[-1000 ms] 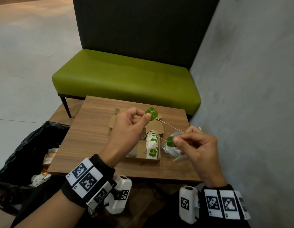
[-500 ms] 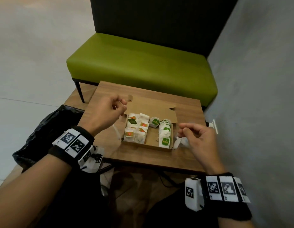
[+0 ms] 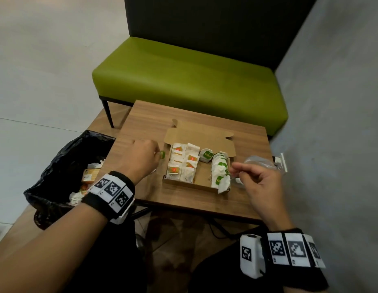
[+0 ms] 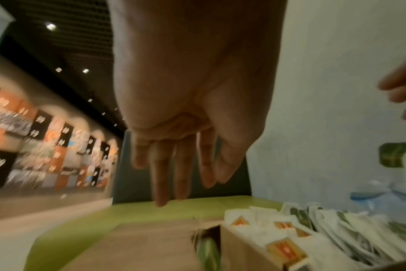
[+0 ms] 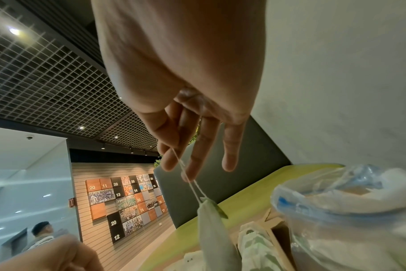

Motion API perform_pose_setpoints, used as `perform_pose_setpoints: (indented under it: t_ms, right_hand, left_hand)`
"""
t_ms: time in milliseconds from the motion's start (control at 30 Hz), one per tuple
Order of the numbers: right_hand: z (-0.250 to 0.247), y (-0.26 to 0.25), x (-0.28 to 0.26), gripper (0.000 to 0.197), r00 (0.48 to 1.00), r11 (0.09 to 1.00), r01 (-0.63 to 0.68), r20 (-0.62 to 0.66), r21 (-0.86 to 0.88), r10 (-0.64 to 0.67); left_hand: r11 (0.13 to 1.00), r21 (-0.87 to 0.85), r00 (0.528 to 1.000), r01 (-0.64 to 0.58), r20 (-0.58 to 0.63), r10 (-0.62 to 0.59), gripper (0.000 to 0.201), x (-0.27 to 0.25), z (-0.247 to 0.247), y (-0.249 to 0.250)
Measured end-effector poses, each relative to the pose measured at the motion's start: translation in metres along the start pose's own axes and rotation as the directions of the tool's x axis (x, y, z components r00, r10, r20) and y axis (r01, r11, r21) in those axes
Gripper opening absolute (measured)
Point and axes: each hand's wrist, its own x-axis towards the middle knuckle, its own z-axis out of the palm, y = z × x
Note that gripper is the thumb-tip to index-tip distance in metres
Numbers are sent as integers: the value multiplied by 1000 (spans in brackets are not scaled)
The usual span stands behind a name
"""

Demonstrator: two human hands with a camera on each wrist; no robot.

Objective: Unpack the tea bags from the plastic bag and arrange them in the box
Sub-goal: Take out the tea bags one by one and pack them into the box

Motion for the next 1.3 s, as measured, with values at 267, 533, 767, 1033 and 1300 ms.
perform_pose_setpoints:
  t_ms: [267,533,767,1033,1300]
  right_hand:
    - [0,1,-6,26,999,995,-33,16,89,32]
    - [-10,-2,-11,22,1000,978,14,-22,209,-10]
    - [-16,-5,-15,17,996,953,38,-94,301,-10]
    - [-20,-21,-24,36,998,922,53,-62,384,-31]
    - [-20,-24,-34,40,995,821,-53,101,568,-6]
  left_hand:
    - [910,-372,958,-182,141,249,34,-25,27,57]
    - [669,-718,899,-192,145,414,28,-55,77,103]
    - [602,-786,937,-142,90,339,11,-65,88,107]
    - [692,-719,969,-69,116,218,15,-49,92,106]
    - [554,-819,981,152,193,15,27,-23,77,101]
